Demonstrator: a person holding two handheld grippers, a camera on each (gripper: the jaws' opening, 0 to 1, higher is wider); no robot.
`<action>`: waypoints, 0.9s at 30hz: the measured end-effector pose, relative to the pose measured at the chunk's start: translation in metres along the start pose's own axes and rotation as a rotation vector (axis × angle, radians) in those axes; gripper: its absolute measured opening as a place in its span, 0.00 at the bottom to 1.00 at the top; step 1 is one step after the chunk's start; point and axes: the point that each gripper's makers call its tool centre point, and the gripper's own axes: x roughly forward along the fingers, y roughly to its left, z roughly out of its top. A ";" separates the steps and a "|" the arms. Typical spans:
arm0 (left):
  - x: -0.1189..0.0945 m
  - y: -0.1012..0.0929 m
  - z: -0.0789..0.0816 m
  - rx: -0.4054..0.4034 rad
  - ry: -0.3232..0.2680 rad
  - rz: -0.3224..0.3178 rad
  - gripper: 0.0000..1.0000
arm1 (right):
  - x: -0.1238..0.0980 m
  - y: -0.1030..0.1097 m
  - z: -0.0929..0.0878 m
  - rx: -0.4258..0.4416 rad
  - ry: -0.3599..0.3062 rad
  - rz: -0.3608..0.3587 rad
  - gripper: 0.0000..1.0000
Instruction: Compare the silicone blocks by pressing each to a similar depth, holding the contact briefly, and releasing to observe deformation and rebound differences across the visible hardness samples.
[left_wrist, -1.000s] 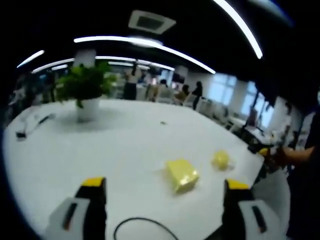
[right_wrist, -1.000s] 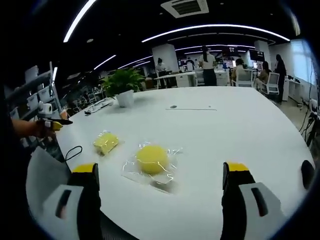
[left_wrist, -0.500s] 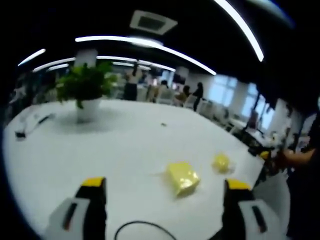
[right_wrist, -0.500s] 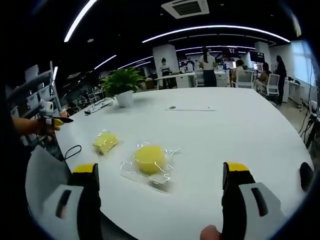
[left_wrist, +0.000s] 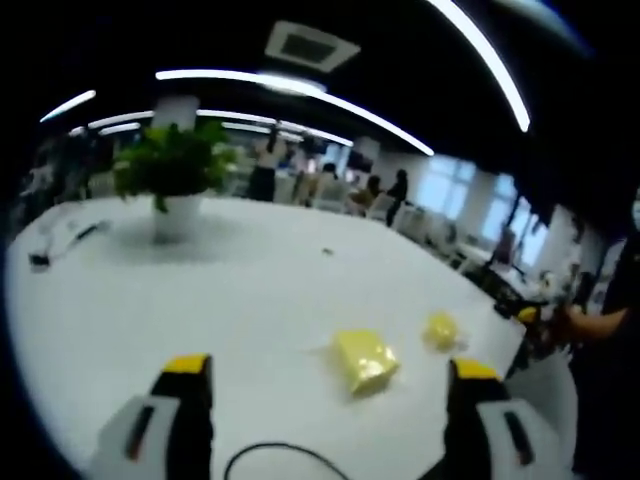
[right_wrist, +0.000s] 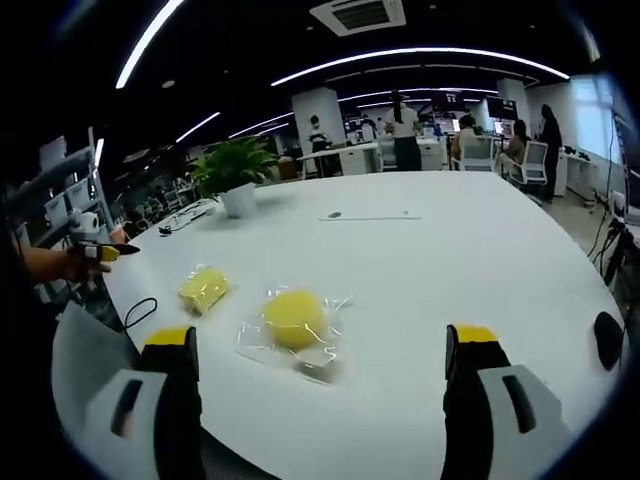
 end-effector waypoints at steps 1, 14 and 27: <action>0.001 -0.001 0.001 0.002 -0.001 -0.003 1.00 | -0.001 0.000 -0.001 -0.001 0.003 -0.010 0.96; 0.003 -0.002 -0.001 -0.026 0.001 -0.018 1.00 | 0.004 0.003 -0.005 -0.005 0.025 -0.007 0.96; 0.003 -0.001 -0.010 -0.006 0.026 0.000 1.00 | 0.005 0.000 0.005 -0.038 -0.035 -0.014 0.97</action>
